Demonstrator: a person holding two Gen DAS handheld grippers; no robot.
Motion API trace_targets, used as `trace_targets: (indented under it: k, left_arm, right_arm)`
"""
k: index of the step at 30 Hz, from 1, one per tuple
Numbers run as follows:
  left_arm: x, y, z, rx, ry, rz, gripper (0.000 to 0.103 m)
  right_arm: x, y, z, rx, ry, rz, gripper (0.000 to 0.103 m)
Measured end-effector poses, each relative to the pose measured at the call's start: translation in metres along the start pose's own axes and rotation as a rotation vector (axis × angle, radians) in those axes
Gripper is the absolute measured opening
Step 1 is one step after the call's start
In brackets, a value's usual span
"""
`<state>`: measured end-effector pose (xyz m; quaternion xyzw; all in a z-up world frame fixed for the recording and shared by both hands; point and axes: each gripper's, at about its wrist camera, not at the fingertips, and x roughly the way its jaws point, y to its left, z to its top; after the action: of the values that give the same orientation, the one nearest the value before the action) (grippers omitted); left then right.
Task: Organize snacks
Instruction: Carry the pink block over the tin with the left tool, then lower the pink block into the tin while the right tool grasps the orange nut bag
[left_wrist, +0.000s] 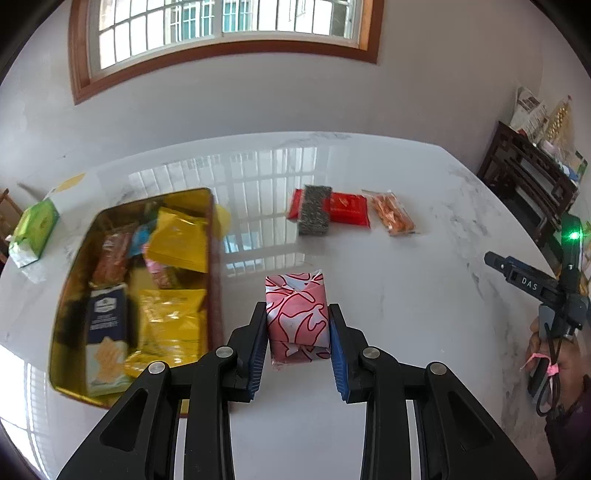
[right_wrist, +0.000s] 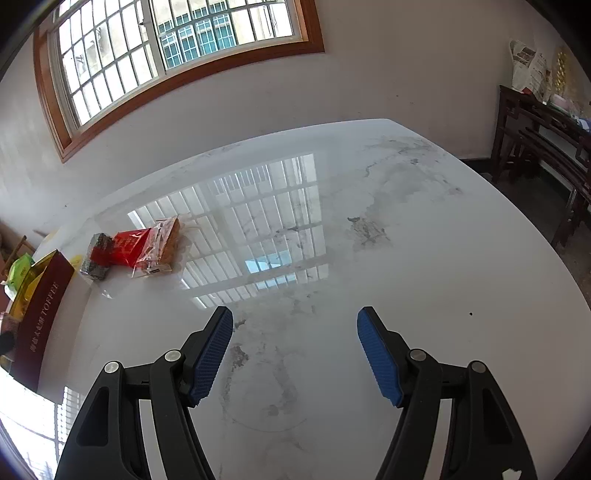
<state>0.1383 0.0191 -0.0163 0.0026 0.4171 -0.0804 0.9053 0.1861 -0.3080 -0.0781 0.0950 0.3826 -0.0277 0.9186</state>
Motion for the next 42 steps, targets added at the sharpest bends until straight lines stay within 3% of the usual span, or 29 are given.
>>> trace_targets:
  k: [10, 23, 42]
  left_arm:
    - [-0.029, 0.048, 0.006, -0.068, -0.057, 0.07, 0.032]
    - [-0.029, 0.111, 0.004, -0.165, -0.064, 0.175, 0.032]
    - [-0.016, 0.135, -0.007, -0.191, -0.05, 0.223, 0.032]
  right_arm:
    - [0.001, 0.0, -0.001, 0.003, 0.006, -0.02, 0.067]
    - [0.003, 0.0, 0.0, -0.007, 0.02, -0.032, 0.067]
    - [0.005, 0.006, -0.002, -0.035, 0.037, -0.052, 0.067]
